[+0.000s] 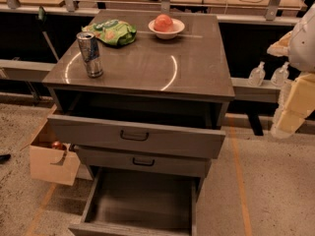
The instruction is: Place redbull can into bottom drawer
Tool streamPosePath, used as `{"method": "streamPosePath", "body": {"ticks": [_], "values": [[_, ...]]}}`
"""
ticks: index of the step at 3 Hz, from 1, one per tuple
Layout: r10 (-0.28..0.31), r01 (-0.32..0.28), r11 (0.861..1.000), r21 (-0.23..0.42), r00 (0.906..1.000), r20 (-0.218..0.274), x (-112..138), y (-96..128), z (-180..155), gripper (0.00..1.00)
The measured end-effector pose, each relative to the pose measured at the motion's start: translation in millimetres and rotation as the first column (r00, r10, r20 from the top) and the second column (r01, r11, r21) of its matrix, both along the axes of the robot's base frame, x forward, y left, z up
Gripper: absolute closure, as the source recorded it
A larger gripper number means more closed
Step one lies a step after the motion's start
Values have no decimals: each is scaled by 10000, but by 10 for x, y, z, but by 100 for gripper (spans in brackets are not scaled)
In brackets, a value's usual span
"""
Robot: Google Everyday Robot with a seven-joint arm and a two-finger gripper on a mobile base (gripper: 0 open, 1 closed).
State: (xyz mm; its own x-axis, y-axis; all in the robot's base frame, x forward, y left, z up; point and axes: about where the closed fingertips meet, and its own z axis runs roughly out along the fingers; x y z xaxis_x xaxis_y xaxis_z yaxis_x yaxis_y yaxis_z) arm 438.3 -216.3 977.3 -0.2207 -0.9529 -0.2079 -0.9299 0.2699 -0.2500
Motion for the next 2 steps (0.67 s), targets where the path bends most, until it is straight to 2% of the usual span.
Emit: {"method": "streamPosePath", "body": {"ticks": [1, 2], "values": [[-2, 2, 10000, 46, 10000, 23, 8, 5, 2, 0], [-75, 10, 9925, 1219, 9986, 532, 195, 140, 46, 0]]}}
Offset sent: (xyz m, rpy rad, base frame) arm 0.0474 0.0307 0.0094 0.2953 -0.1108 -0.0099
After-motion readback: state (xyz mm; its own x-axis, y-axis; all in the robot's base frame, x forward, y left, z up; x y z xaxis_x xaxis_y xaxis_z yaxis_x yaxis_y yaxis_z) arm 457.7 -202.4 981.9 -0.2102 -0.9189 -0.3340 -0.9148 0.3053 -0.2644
